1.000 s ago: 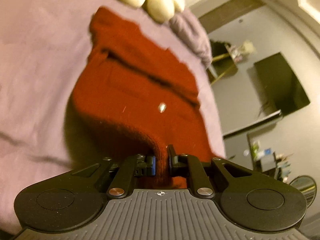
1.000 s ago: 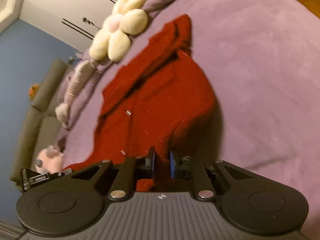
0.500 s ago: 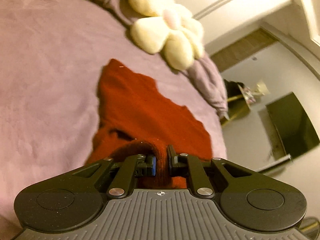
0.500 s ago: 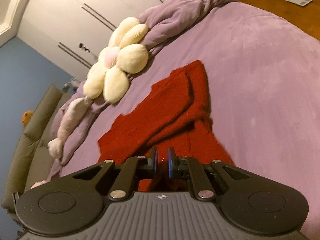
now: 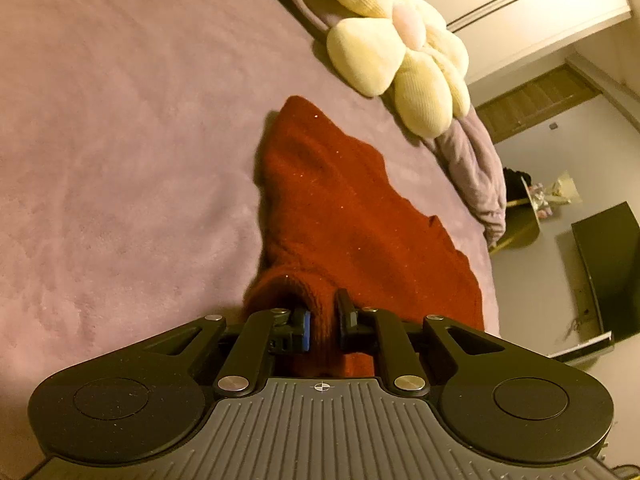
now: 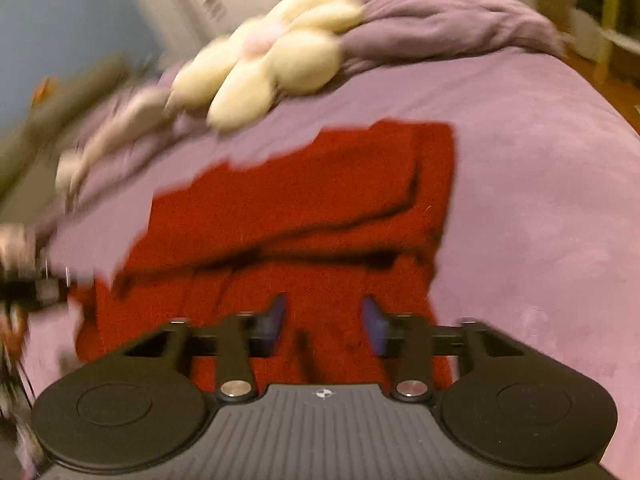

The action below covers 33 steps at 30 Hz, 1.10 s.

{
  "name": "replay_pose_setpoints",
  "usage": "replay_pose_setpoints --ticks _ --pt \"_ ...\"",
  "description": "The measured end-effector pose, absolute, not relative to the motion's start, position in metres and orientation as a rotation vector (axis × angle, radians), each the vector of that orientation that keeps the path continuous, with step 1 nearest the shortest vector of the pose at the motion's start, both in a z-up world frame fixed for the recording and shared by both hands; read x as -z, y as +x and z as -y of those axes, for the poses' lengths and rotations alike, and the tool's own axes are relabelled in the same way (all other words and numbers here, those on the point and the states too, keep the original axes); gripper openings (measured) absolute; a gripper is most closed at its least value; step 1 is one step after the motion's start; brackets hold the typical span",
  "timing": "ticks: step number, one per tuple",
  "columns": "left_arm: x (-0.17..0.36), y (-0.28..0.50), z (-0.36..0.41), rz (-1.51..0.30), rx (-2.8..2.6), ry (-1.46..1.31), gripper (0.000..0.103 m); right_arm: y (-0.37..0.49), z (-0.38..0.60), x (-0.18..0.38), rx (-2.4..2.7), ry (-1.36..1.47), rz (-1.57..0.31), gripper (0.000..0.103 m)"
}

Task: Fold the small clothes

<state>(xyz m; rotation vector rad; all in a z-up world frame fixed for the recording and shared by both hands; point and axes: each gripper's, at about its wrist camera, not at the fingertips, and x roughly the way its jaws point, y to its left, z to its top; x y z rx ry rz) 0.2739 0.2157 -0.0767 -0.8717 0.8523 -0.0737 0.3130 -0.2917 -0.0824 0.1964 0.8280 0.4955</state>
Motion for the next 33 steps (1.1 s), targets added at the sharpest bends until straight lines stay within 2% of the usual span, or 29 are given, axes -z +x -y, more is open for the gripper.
replay_pose_setpoints --ticks 7,8,9,10,13,15,19,20,21,22,23,24,31,33 --pt "0.075 0.278 -0.213 -0.863 0.073 -0.861 0.014 0.318 0.274 0.099 -0.582 0.094 -0.904 0.052" --pt "0.075 0.278 -0.213 -0.866 0.073 -0.856 0.015 0.319 0.273 0.101 -0.595 0.091 -0.922 0.044" --pt "0.074 0.279 -0.212 -0.869 0.072 -0.849 0.014 0.318 0.27 0.102 -0.597 0.072 -0.926 0.017" --pt "0.071 0.28 -0.211 -0.868 0.074 -0.837 0.014 0.315 0.265 0.102 -0.586 0.024 -0.914 0.008" --pt "0.058 0.282 -0.208 -0.838 0.07 -0.782 0.014 0.303 0.258 0.089 -0.58 -0.052 -0.797 0.008" --pt "0.052 0.285 -0.208 -0.822 0.049 -0.763 0.014 0.304 0.269 0.075 -0.499 0.007 -0.692 0.008" --pt "0.05 0.296 -0.202 -0.824 0.002 -0.671 0.015 0.324 0.293 0.072 -0.257 0.119 -0.647 0.008" --pt "0.051 0.297 -0.2 -0.82 -0.001 -0.651 0.019 0.329 0.297 0.076 -0.2 0.127 -0.66 0.008" --pt "0.051 0.296 -0.199 -0.806 -0.007 -0.634 0.03 0.333 0.3 0.081 -0.156 0.139 -0.677 0.008" --pt "0.051 0.294 -0.199 -0.789 -0.007 -0.619 0.036 0.336 0.303 0.085 -0.129 0.147 -0.688 0.008" --pt "0.052 0.291 -0.201 -0.772 0.009 -0.617 0.051 0.338 0.303 0.088 -0.111 0.157 -0.702 0.008" --pt "0.053 0.289 -0.202 -0.759 0.023 -0.619 0.061 0.339 0.305 0.092 -0.109 0.177 -0.718 0.008" --pt "0.071 0.293 -0.199 -0.808 0.081 -0.478 0.067 0.34 0.316 0.103 -0.116 0.259 -0.739 0.009" --pt "0.078 0.3 -0.197 -0.826 0.086 -0.484 0.067 0.34 0.315 0.105 -0.129 0.27 -0.743 0.012"
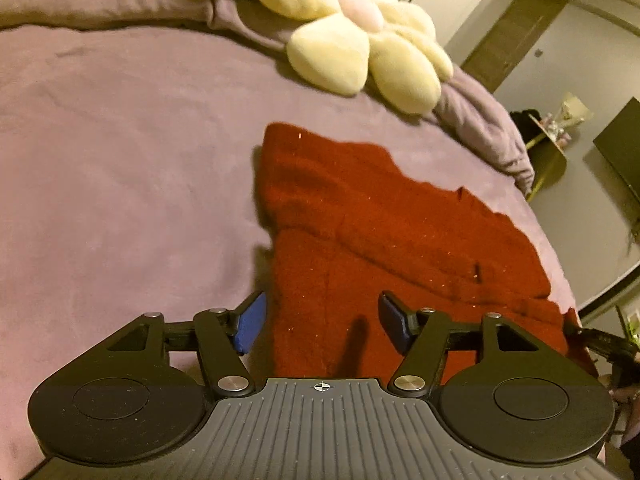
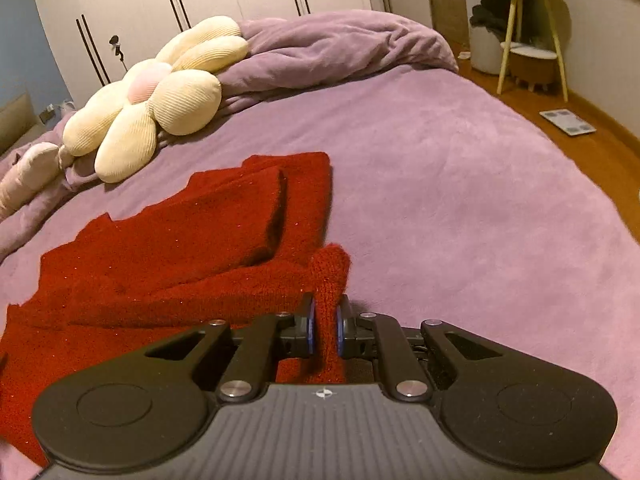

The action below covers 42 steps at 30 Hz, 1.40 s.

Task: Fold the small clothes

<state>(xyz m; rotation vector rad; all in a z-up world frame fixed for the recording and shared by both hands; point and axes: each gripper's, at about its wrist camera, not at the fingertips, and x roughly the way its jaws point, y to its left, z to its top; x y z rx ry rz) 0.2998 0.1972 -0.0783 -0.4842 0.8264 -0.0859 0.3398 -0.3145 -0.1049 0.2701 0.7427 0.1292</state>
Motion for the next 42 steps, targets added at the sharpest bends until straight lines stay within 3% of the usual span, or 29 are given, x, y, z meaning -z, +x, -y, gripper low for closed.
replay_pose_setpoints --ticks 4,6,11,13,14,17,19,21,27,34,42 --pt "0.088 0.314 -0.191 -0.836 0.088 -0.488 0.061 0.341 0.315 0.108 -0.154 0.291 -0.738 0.013" --pt "0.085 0.314 -0.188 -0.816 0.083 -0.488 0.046 0.342 0.319 0.108 -0.163 0.315 -0.742 0.018" --pt "0.078 0.31 -0.184 -0.812 0.036 -0.459 0.024 0.346 0.326 0.11 -0.206 0.365 -0.756 0.02" --pt "0.072 0.308 -0.184 -0.805 0.037 -0.453 0.016 0.346 0.332 0.11 -0.234 0.431 -0.748 0.026" --pt "0.069 0.307 -0.184 -0.8 0.043 -0.446 0.015 0.345 0.334 0.11 -0.248 0.463 -0.741 0.033" --pt "0.059 0.306 -0.176 -0.786 0.055 -0.4 0.014 0.345 0.331 0.112 -0.26 0.463 -0.74 0.033" --pt "0.053 0.303 -0.172 -0.771 0.075 -0.391 0.014 0.344 0.32 0.11 -0.242 0.368 -0.74 0.025" --pt "0.047 0.301 -0.169 -0.756 0.085 -0.389 0.014 0.34 0.31 0.104 -0.225 0.287 -0.723 0.009" --pt "0.01 0.294 -0.16 -0.666 0.127 -0.363 0.013 0.321 0.285 0.059 -0.223 0.098 -0.589 0.008" --pt "-0.046 0.303 -0.16 -0.516 0.146 -0.319 0.013 0.325 0.272 -0.001 -0.259 0.104 -0.414 0.008" --pt "-0.03 0.378 -0.17 -0.539 0.009 -0.294 0.013 0.407 0.243 -0.004 -0.136 0.025 -0.415 0.008"
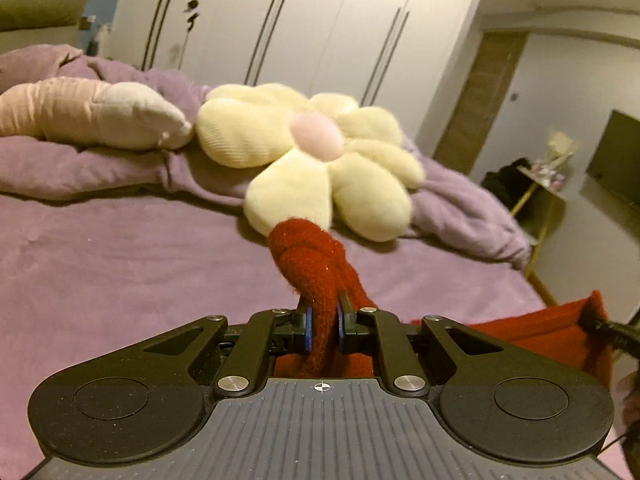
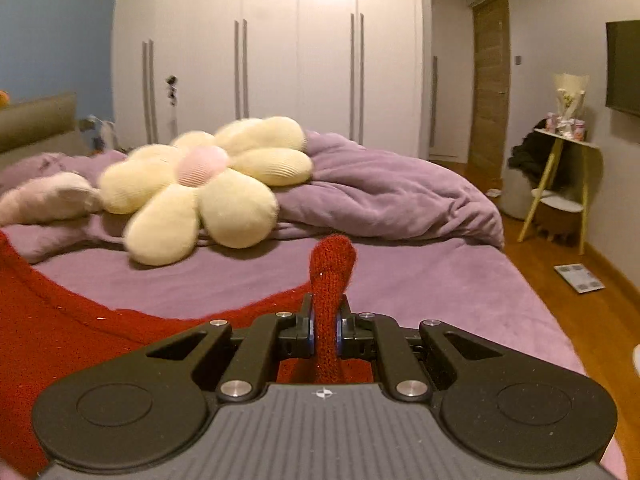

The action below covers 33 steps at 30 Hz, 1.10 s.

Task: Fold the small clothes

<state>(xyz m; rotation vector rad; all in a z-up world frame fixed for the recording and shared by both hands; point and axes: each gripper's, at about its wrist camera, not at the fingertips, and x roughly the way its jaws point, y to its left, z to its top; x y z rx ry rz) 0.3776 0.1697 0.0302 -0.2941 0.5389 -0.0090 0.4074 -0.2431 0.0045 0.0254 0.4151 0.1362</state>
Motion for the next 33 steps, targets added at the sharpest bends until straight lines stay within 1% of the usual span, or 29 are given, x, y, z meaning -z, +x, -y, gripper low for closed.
replay_pose_setpoints --ticks 7,14,16,17,18,20,22,23,24,27,30,33 --pt "0.01 0.426 -0.17 -0.588 -0.114 -0.194 0.012 0.468 0.229 0.024 -0.021 0.034 -0.463 0.008" --pt "0.058 0.445 -0.178 -0.688 -0.227 -0.168 0.013 0.499 0.218 0.061 0.033 0.006 -0.518 0.009" --pt "0.068 0.446 -0.179 -0.722 -0.244 -0.162 0.022 0.505 0.218 0.071 0.021 -0.002 -0.562 0.011" --pt "0.069 0.444 -0.179 -0.728 -0.257 -0.159 0.033 0.506 0.22 0.075 0.018 0.008 -0.597 0.014" --pt "0.069 0.439 -0.179 -0.72 -0.274 -0.16 0.035 0.505 0.222 0.077 0.023 0.025 -0.611 0.02" --pt "0.063 0.427 -0.177 -0.685 -0.28 -0.173 0.035 0.491 0.228 0.075 0.052 0.069 -0.567 0.025" --pt "0.052 0.409 -0.164 -0.634 -0.227 -0.192 0.035 0.472 0.227 0.07 0.025 0.11 -0.519 0.026" --pt "0.048 0.403 -0.153 -0.614 -0.187 -0.194 0.039 0.463 0.222 0.068 -0.02 0.117 -0.503 0.026" --pt "0.046 0.398 -0.142 -0.602 -0.141 -0.193 0.045 0.453 0.213 0.067 -0.09 0.115 -0.491 0.026" --pt "0.052 0.391 -0.113 -0.588 -0.041 -0.196 0.052 0.426 0.173 0.073 -0.361 0.09 -0.492 0.026" --pt "0.07 0.4 -0.094 -0.634 -0.022 -0.17 0.053 0.415 0.131 0.092 -0.498 0.008 -0.541 0.026" --pt "0.086 0.41 -0.094 -0.657 -0.052 -0.149 0.053 0.416 0.123 0.11 -0.446 -0.083 -0.542 0.026"
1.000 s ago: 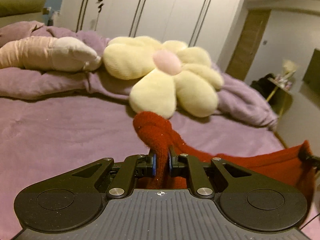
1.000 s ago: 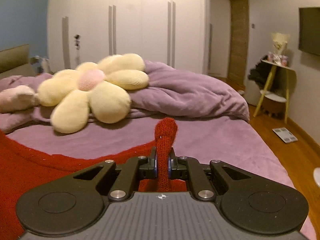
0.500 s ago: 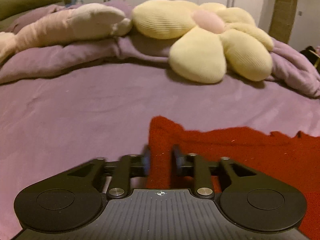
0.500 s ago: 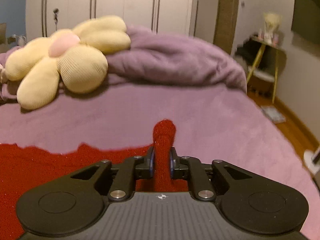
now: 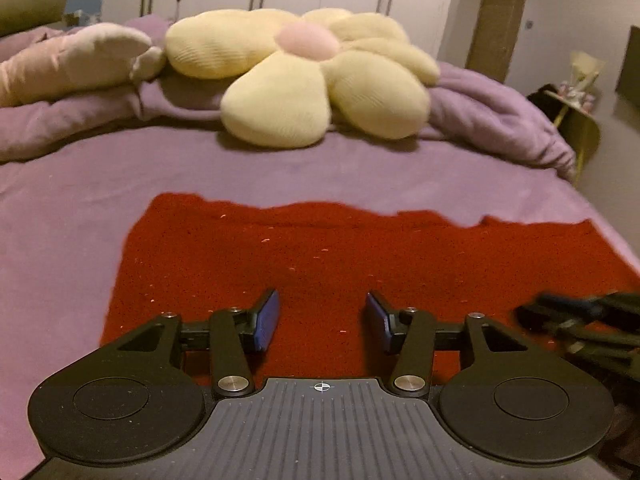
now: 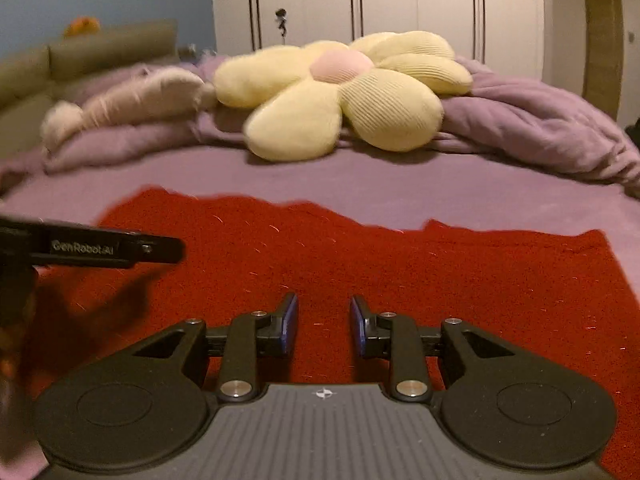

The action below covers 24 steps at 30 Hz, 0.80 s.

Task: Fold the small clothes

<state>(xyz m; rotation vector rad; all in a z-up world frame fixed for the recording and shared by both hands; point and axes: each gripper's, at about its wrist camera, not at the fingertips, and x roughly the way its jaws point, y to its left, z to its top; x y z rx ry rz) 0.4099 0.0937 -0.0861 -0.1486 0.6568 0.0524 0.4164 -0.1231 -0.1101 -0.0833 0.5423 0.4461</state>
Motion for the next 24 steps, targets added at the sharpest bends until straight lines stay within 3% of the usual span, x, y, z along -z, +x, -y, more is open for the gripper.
replay_pose_setpoints --ticks 4,6,10,15,17,24 --pt "0.09 0.415 -0.101 -0.618 -0.068 -0.103 0.053 0.433 0.177 0.115 -0.218 -0.064 -0.516 0.026" --pt "0.095 0.415 -0.108 -0.602 -0.092 -0.09 0.054 0.44 0.215 0.117 -0.114 -0.006 -0.508 0.019" --pt "0.093 0.407 -0.129 -0.625 -0.175 -0.205 0.055 0.439 0.264 0.121 0.071 0.069 -0.553 0.035" --pt "0.077 0.374 -0.131 -0.684 -0.167 -0.212 0.065 0.377 0.262 0.102 -0.053 0.121 -0.485 0.036" --pt "0.073 0.359 -0.131 -0.69 -0.153 -0.217 0.069 0.353 0.259 0.101 -0.105 0.127 -0.473 0.041" --pt "0.071 0.334 -0.126 -0.746 -0.16 -0.168 0.069 0.34 0.244 0.12 -0.06 0.016 -0.557 0.045"
